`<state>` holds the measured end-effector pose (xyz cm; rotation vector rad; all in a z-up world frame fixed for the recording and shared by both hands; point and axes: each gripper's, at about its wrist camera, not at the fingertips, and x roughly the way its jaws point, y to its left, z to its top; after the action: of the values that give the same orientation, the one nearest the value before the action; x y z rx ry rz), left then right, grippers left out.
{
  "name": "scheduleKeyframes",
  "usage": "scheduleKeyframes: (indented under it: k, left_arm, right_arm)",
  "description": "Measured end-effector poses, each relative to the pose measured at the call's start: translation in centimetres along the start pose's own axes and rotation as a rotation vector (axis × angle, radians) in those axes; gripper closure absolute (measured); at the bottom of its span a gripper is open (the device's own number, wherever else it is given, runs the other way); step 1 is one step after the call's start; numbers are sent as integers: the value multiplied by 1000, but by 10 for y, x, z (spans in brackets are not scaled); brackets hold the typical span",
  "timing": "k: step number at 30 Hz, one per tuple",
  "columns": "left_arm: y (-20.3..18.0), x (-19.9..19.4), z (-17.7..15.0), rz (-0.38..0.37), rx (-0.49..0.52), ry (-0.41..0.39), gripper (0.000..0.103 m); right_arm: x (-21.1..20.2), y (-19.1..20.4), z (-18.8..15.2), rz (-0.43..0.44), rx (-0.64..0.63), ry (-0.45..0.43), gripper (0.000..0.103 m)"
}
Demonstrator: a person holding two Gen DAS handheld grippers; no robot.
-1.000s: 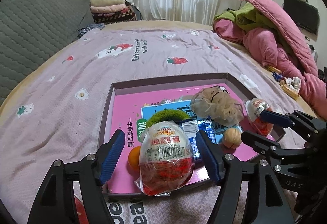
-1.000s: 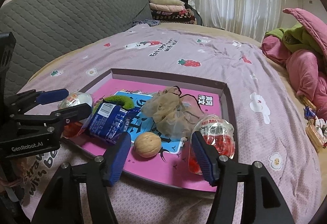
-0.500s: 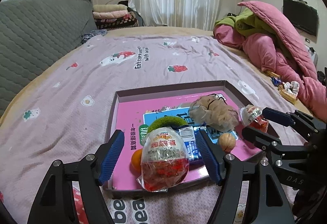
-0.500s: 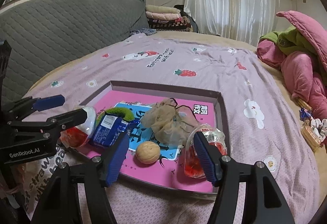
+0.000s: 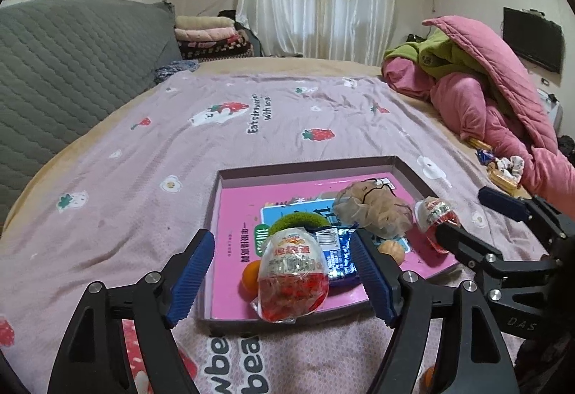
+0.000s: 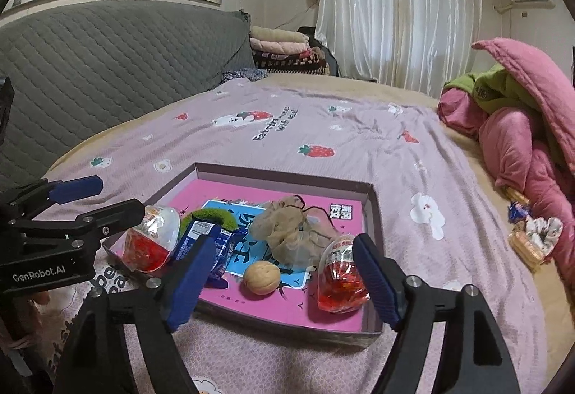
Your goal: Organize objects
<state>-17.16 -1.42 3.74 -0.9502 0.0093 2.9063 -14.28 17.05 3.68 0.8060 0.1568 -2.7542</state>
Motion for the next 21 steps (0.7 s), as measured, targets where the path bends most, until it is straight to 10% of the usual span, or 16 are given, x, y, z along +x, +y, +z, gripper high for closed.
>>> scheduleKeyframes:
  k: [21]
  left_arm:
    - [-2, -47, -13, 64, -21, -48, 24]
  right_arm:
    - [-58, 0, -3, -33, 26, -70, 23]
